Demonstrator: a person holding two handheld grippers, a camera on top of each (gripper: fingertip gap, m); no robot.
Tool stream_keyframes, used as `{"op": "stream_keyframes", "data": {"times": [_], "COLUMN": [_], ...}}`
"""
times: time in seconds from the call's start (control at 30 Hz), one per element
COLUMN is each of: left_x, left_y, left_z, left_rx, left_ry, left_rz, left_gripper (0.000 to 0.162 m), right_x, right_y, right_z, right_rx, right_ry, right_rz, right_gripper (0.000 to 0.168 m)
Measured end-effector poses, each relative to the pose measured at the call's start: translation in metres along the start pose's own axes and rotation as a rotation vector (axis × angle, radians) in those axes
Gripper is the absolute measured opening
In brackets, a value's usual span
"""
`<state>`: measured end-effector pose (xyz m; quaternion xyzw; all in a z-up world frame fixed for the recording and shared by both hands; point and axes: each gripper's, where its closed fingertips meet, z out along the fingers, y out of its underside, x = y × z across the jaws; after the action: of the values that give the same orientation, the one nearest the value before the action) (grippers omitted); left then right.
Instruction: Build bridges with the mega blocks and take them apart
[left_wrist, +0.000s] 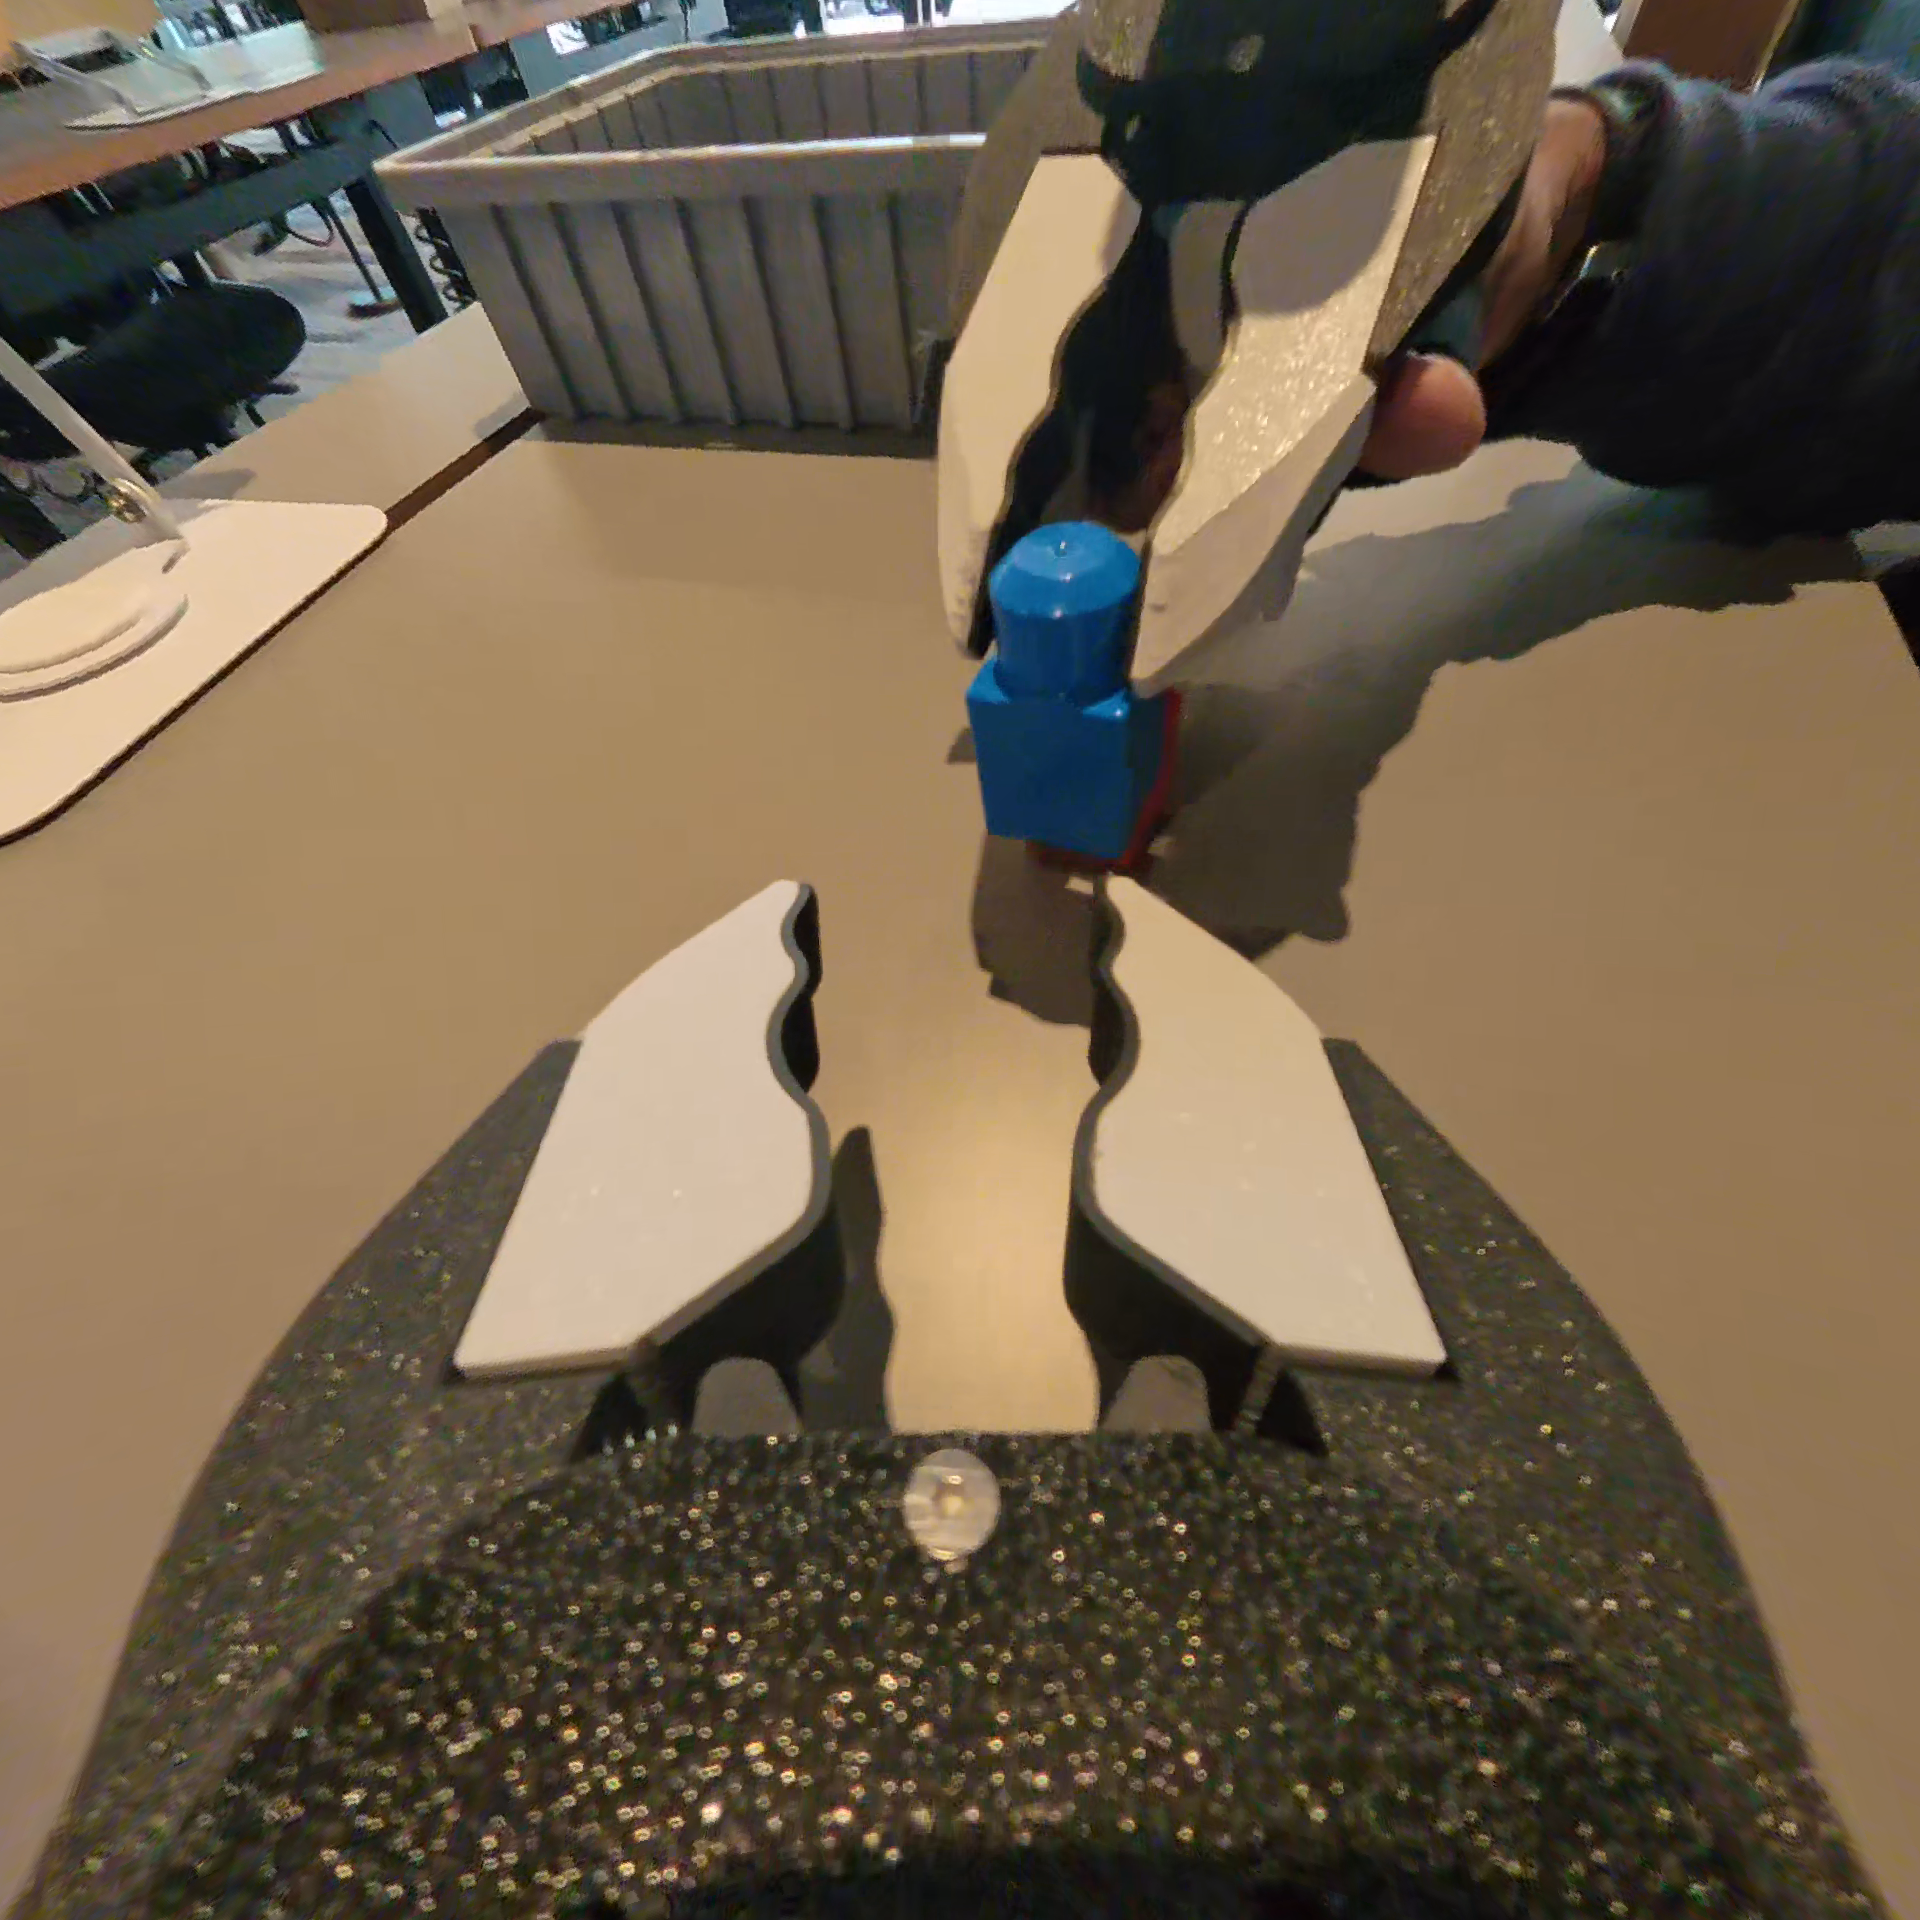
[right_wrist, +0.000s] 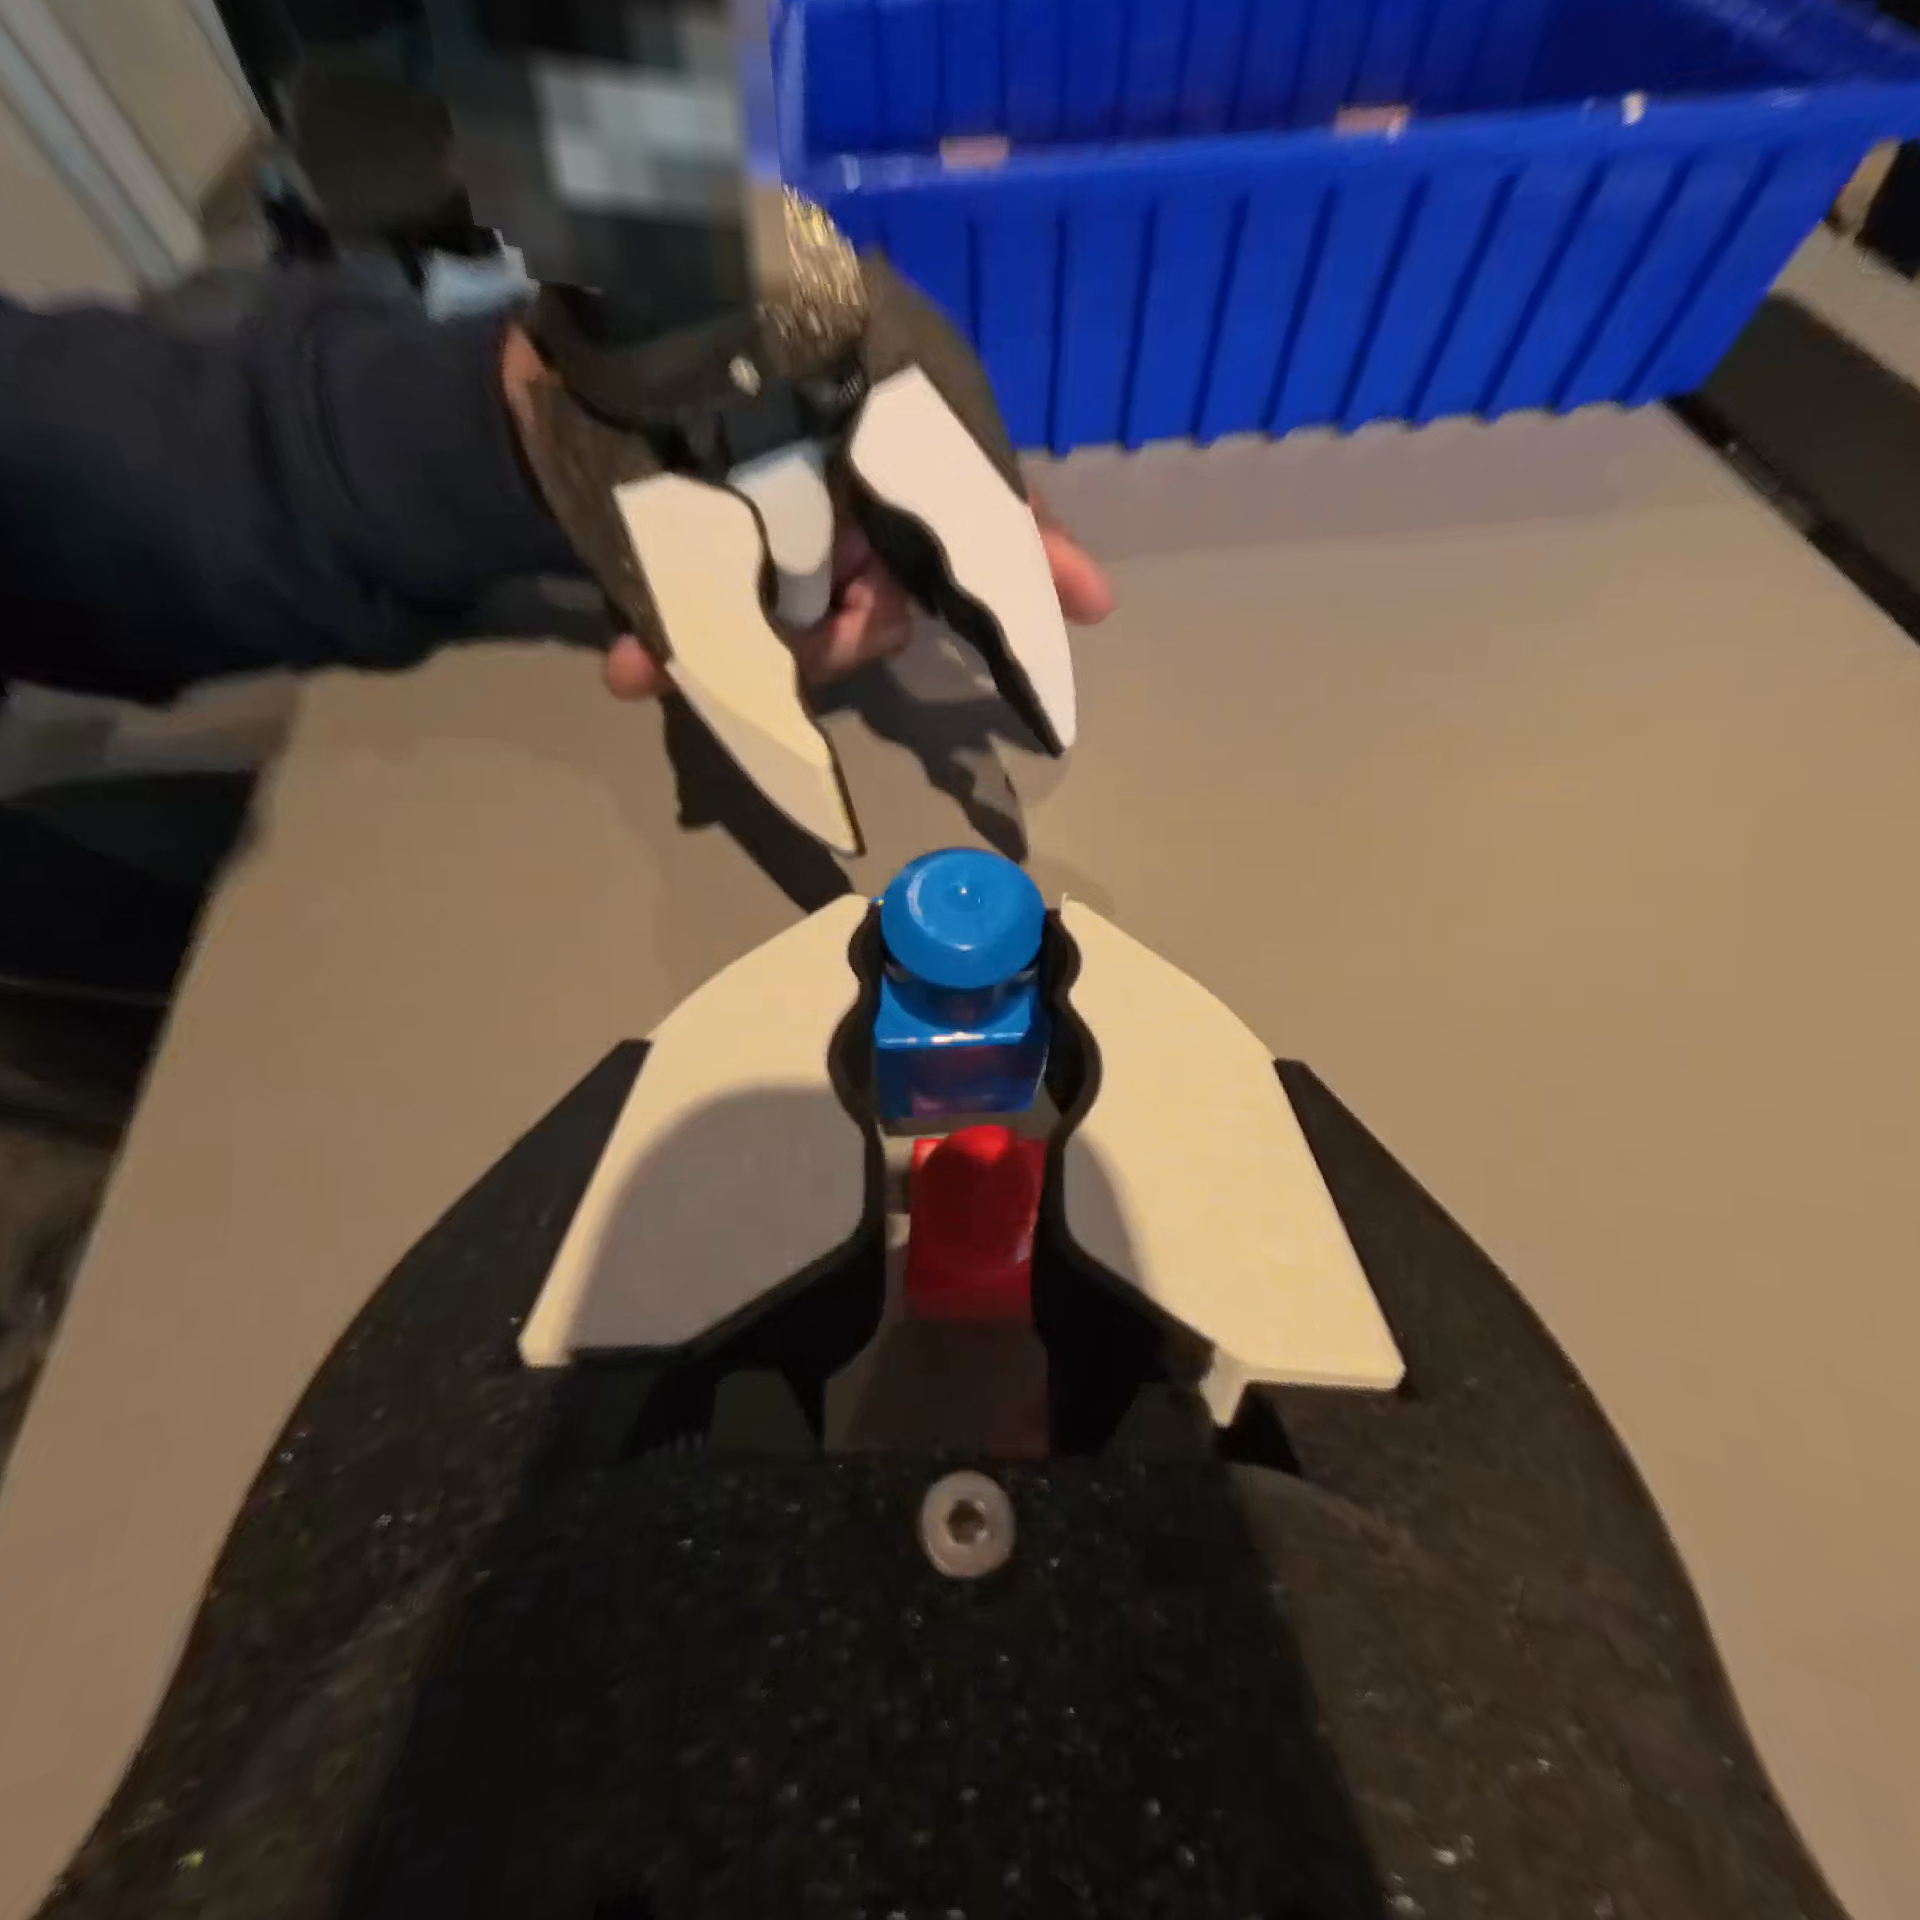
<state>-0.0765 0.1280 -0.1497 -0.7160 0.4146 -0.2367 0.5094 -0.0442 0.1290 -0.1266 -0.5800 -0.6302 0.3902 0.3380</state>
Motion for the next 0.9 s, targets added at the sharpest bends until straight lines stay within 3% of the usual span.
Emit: {"op": "stream_keyframes", "data": {"times": [0.33, 0.47, 0.53, 0.7, 0.9], "left_x": [0.008, 0.018, 0.023, 0.026, 0.024], "left_y": [0.031, 0.037, 0.037, 0.036, 0.031], "left_z": [0.019, 0.031, 0.036, 0.044, 0.055], "left_rx": [-0.236, -0.312, -0.324, -0.334, -0.322], "left_ry": [-0.008, 0.037, 0.074, 0.130, 0.150], "left_rz": [0.137, 0.184, 0.190, 0.211, 0.211], "left_gripper": [0.046, 0.047, 0.048, 0.053, 0.048], "right_x": [-0.004, -0.004, -0.003, -0.003, -0.007], "right_y": [0.036, 0.037, 0.031, 0.023, 0.075], "right_z": [0.019, 0.015, 0.009, -0.029, -0.037], "right_rx": [-0.185, -0.179, -0.143, -0.019, -0.146], "right_ry": [0.088, 0.089, 0.103, 0.101, 0.113], "right_rz": [-0.097, -0.094, -0.097, -0.023, 0.083], "right_gripper": [0.029, 0.030, 0.045, 0.054, 0.049]}}
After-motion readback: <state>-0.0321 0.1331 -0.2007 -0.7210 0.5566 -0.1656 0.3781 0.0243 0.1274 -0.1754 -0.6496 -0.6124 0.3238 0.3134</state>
